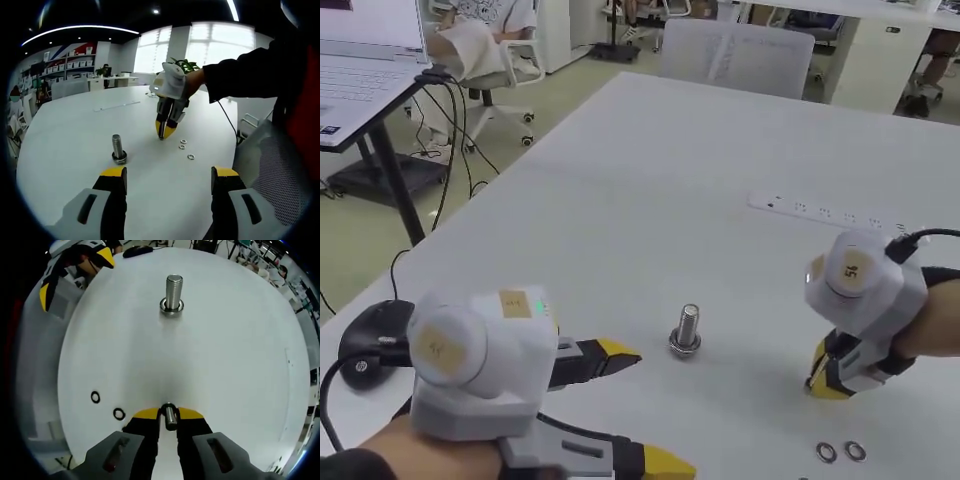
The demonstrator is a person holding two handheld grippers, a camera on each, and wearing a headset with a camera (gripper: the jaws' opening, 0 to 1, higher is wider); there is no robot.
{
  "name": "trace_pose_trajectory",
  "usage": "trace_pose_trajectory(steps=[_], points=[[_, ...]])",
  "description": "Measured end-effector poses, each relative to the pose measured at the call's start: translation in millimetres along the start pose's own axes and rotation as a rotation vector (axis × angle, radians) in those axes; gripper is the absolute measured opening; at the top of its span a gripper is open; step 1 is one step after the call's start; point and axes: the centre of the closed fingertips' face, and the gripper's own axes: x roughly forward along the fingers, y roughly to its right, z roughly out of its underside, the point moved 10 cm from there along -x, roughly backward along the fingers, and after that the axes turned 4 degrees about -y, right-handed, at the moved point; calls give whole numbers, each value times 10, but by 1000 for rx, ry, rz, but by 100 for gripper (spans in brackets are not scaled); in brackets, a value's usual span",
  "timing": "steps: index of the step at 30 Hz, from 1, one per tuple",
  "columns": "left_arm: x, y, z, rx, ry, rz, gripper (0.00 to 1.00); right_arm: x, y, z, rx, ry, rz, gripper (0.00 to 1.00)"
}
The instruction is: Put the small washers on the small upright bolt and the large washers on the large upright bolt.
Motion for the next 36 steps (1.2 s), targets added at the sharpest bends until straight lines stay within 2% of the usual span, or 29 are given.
trace_pose_trajectory(steps=[6,12,27,36], points=[[2,1,-1,1,0,1,68,1,-2,4,3,4,4,13],[1,1,-1,0,1,0,68,-3,-2,11,16,17,8,18],[1,-8,-1,1,1,0,68,-60,10,100,69,33,1,26],[3,1,-7,4,-1,3,68,-88,-7,160,88,37,4,27]])
